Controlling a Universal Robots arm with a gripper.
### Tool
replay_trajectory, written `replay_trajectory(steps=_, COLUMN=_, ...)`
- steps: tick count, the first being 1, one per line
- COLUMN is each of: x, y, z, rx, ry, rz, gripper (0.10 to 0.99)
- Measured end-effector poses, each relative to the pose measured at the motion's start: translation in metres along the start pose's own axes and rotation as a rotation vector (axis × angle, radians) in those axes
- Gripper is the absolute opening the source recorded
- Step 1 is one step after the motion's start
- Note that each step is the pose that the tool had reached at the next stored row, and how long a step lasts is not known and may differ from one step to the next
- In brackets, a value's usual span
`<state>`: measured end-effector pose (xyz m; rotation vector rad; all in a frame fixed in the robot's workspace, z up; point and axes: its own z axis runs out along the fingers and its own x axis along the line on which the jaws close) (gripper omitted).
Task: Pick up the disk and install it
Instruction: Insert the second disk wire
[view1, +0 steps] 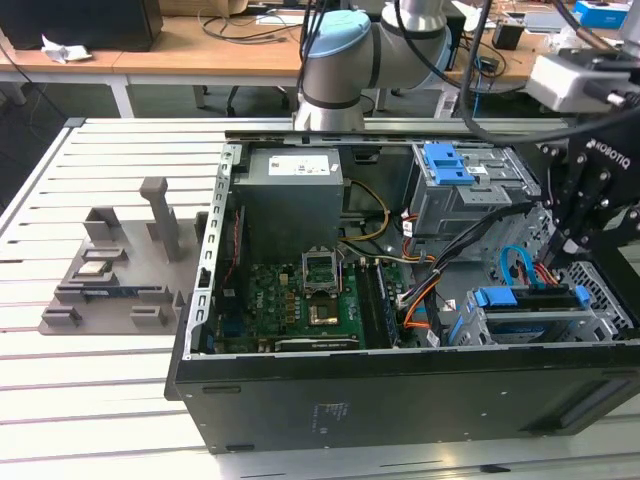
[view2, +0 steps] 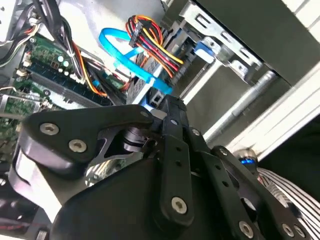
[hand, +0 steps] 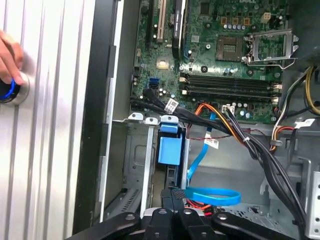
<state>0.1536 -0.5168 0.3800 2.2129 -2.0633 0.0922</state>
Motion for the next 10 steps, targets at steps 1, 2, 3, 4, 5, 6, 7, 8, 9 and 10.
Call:
replay_trajectory(steps=1, x=0.0004, y=0.0002, z=-0.0045, rx=0.000, ry=0.0012, rz=0.000, gripper=0.106)
replay_trajectory(steps=2, x=0.0008, y=0.0004, z=-0.0106, rx=0.000, ry=0.0027, rz=0.000, gripper=0.106)
replay_trajectory(steps=3, x=0.0012, y=0.0006, z=-0.0149, rx=0.000, ry=0.0034, rz=0.000, gripper=0.106)
replay_trajectory(steps=4, x=0.0016, y=0.0007, z=-0.0188, rx=0.000, ry=0.0037, rz=0.000, gripper=0.106)
replay_trajectory(steps=5, x=0.0018, y=0.0008, z=-0.0200, rx=0.000, ry=0.0038, rz=0.000, gripper=0.106)
replay_trajectory(steps=6, x=0.0019, y=0.0008, z=-0.0204, rx=0.000, ry=0.0033, rz=0.000, gripper=0.106)
replay_trajectory(steps=7, x=0.0019, y=0.0008, z=-0.0206, rx=0.000, ry=0.0036, rz=0.000, gripper=0.106)
replay_trajectory(steps=8, x=0.0019, y=0.0008, z=-0.0206, rx=0.000, ry=0.0036, rz=0.000, gripper=0.106)
replay_trajectory(steps=9, x=0.0019, y=0.0008, z=-0.0206, rx=0.000, ry=0.0036, rz=0.000, gripper=0.106)
replay_trajectory(steps=10, x=0.0019, y=0.0008, z=-0.0207, rx=0.000, ry=0.0037, rz=0.000, gripper=0.106)
